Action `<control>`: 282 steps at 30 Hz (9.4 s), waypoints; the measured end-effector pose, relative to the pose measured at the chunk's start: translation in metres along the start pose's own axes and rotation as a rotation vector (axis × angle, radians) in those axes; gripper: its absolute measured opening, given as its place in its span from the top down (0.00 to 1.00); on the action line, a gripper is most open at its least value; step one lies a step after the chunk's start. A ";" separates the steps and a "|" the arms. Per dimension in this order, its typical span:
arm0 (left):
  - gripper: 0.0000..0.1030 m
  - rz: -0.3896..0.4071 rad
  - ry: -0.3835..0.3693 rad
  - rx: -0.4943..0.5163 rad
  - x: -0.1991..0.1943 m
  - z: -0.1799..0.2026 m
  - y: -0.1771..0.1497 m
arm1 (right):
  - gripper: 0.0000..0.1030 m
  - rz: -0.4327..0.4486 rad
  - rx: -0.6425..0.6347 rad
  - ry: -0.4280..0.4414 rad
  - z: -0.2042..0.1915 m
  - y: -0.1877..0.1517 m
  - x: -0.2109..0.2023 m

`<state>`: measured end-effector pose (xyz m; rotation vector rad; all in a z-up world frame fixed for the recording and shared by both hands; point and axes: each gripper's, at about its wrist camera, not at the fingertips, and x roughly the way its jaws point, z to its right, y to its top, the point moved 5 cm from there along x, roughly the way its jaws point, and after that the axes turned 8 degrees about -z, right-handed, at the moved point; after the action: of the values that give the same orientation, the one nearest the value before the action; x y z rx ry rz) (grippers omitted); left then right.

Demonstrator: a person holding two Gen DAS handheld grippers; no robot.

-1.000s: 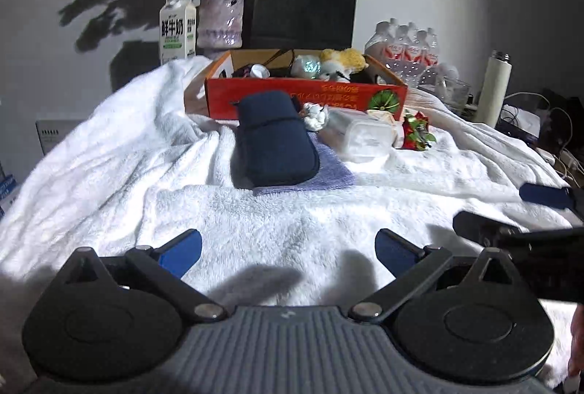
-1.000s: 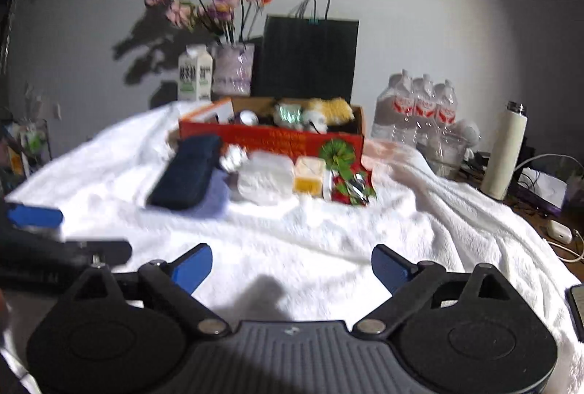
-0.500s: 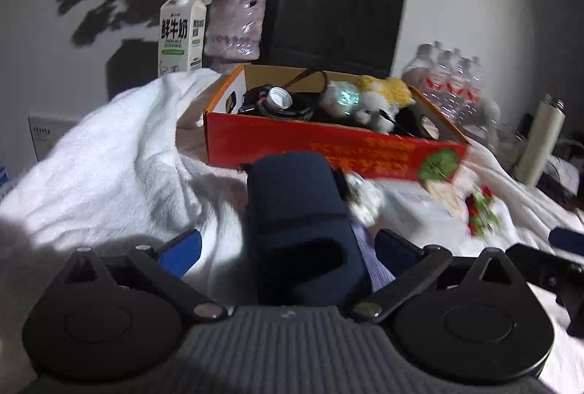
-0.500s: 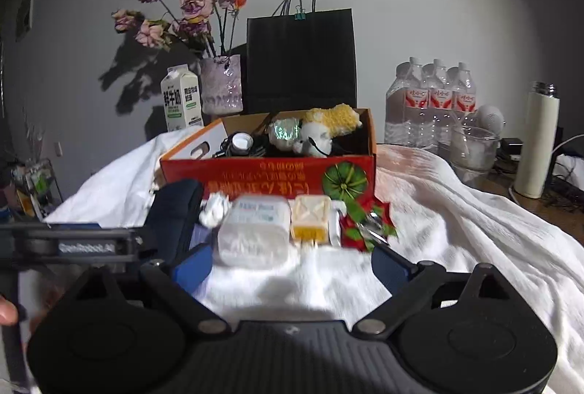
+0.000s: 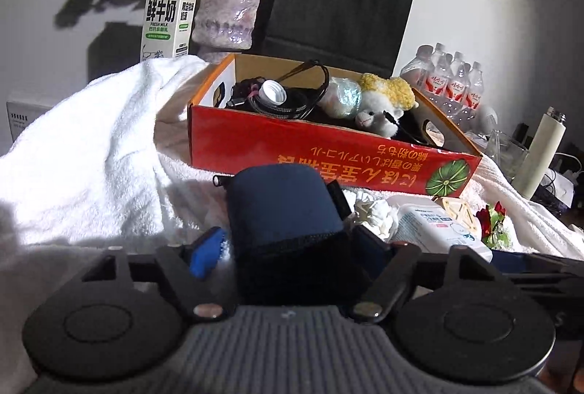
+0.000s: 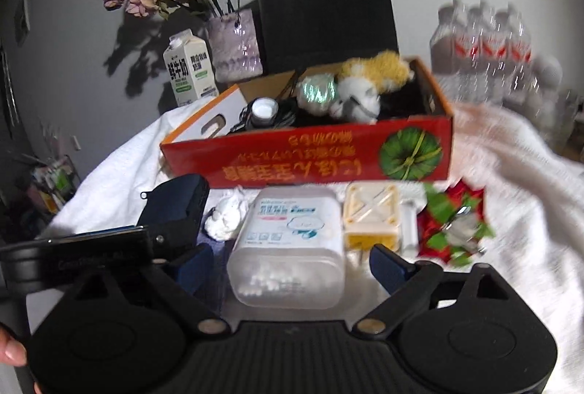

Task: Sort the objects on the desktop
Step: 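Grasp the navy blue pouch with the left tool while the right tool grasps the white cotton-bud box, then lift and carry the navy pouch and white box over the cardboard box, then open both tools to drop the pouch and white box into the cardboard box, then move both tools back over the remaining items on the towel, then grasp the purple mesh bag with the left tool while the right tool grasps the red rose, then lift and carry the mesh bag and red rose over the cardboard box, then open both tools to drop the mesh bag and rose into the box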

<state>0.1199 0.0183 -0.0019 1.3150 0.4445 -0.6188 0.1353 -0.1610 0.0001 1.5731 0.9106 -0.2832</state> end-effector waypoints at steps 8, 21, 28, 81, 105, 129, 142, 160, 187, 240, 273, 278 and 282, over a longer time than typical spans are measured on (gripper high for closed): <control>0.39 0.023 -0.041 -0.042 -0.023 -0.005 0.002 | 0.38 0.023 0.007 -0.033 0.002 -0.002 -0.005; 0.55 0.023 -0.014 0.106 -0.078 0.008 -0.026 | 0.39 0.109 -0.114 -0.084 -0.009 -0.053 -0.105; 0.19 -0.029 0.071 0.182 -0.021 0.020 -0.022 | 0.39 0.037 -0.117 -0.110 0.003 -0.093 -0.114; 0.41 0.051 -0.094 0.047 -0.111 0.019 0.012 | 0.38 0.154 -0.095 0.003 -0.009 0.009 -0.131; 0.27 -0.109 0.095 0.029 0.137 -0.025 0.154 | 0.29 -0.119 0.246 -0.040 0.031 0.166 0.143; 0.00 0.144 -0.082 0.143 -0.130 0.016 0.033 | 0.15 0.205 -0.052 -0.197 0.026 0.022 -0.159; 0.00 0.048 -0.021 0.172 -0.135 0.038 -0.078 | 0.16 0.172 -0.159 -0.311 -0.002 -0.084 -0.160; 0.00 0.014 -0.041 0.172 -0.076 0.052 -0.050 | 0.16 0.156 -0.170 -0.299 0.017 -0.062 -0.125; 0.95 0.069 -0.048 0.027 -0.067 0.027 -0.016 | 0.61 0.107 -0.079 -0.208 0.038 -0.017 -0.072; 0.94 -0.022 -0.128 0.131 -0.020 0.053 0.150 | 0.60 0.057 -0.096 -0.022 0.034 0.147 -0.059; 0.00 -0.043 0.169 0.029 0.082 0.035 0.183 | 0.18 -0.080 0.025 -0.279 0.058 0.203 0.058; 0.00 -0.030 0.168 0.073 0.048 0.045 0.174 | 0.18 -0.060 0.022 -0.271 0.047 0.191 0.034; 0.00 -0.070 0.171 0.012 0.023 0.047 0.153 | 0.18 -0.034 0.033 -0.240 0.040 0.175 0.008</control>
<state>0.2349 -0.0114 0.1086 1.3742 0.6297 -0.5703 0.2727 -0.1868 0.1126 1.5173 0.7490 -0.5015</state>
